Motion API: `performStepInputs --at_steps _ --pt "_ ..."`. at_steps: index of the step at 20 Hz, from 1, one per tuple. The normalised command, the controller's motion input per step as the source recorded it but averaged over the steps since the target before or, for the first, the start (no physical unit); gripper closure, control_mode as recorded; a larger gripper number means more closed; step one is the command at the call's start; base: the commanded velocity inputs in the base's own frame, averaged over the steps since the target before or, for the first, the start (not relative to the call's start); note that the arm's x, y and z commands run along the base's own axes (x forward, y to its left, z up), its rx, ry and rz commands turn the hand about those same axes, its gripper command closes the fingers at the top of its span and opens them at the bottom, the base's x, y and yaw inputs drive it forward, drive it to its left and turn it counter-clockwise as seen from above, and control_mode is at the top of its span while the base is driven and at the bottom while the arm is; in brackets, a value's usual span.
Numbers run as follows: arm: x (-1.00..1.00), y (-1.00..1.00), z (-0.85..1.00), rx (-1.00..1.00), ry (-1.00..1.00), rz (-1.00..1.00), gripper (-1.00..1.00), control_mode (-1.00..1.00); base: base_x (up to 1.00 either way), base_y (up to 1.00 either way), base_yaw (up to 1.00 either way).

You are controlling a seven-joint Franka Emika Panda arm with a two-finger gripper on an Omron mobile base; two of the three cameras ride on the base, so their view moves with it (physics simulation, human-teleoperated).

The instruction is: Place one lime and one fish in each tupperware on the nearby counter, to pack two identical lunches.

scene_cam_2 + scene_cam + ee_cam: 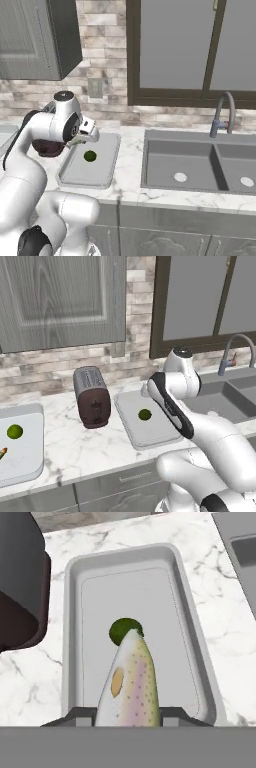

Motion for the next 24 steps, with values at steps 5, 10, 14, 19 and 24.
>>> performStepInputs --at_steps 5,10,14,19,24 --pt "0.11 0.00 -0.89 -0.09 0.15 0.00 1.00 -1.00 0.00 0.00 0.00" --pt "-0.02 -0.02 -0.60 -0.03 -0.03 -0.09 1.00 -1.00 0.00 0.00 0.00" --pt "-0.16 -0.03 -0.56 0.00 0.00 -0.16 1.00 -1.00 0.00 0.00 0.00" --pt "0.21 -0.02 -0.40 0.00 0.00 -0.20 1.00 -1.00 0.00 0.00 0.00" --pt "0.58 0.00 -0.41 -0.03 0.00 -0.19 1.00 -1.00 0.00 0.00 0.00"
